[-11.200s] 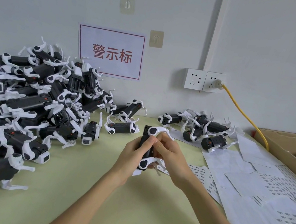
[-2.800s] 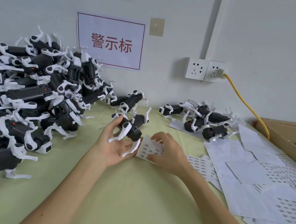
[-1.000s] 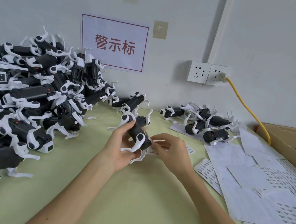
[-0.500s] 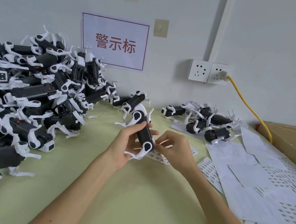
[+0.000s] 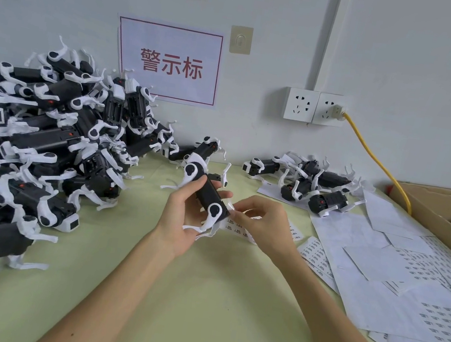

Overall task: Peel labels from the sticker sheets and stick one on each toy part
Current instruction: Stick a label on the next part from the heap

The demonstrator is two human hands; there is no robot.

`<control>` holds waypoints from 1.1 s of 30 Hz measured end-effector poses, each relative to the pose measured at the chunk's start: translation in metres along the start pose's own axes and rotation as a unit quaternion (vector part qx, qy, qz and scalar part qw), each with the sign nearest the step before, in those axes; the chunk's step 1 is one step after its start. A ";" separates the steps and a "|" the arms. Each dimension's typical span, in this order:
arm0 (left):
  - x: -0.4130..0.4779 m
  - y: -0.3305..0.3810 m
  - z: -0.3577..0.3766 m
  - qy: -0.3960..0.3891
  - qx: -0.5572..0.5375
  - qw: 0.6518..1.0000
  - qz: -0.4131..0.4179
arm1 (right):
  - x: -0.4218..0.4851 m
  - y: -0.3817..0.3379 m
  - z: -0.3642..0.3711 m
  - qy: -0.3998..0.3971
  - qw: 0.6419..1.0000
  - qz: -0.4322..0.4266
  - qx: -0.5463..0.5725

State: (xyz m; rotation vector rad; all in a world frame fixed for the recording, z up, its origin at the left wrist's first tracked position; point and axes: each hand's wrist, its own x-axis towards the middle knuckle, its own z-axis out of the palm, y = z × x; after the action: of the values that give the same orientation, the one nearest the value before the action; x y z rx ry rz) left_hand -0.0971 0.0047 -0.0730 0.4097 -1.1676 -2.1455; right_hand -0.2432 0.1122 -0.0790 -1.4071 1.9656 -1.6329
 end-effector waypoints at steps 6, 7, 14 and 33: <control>-0.001 -0.001 0.000 -0.007 -0.002 1.000 -0.001 | 0.001 0.002 0.001 0.016 1.000 0.008 -0.002; -0.001 -0.001 0.000 -0.008 -0.004 1.000 -0.002 | 0.001 0.002 0.001 0.016 1.000 0.008 -0.003; -0.002 -0.001 0.003 -0.001 -0.016 1.000 -0.003 | 0.001 0.002 0.002 0.026 1.000 0.002 -0.014; -0.001 -0.001 0.005 0.008 -0.128 0.992 -0.003 | -0.003 0.001 0.009 0.039 0.998 -0.044 0.001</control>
State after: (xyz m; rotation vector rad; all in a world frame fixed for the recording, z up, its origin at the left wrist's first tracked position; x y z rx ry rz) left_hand -0.0990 0.0088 -0.0712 0.3137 -0.8689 -2.2554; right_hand -0.2361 0.1092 -0.0840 -1.4679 1.9688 -1.7538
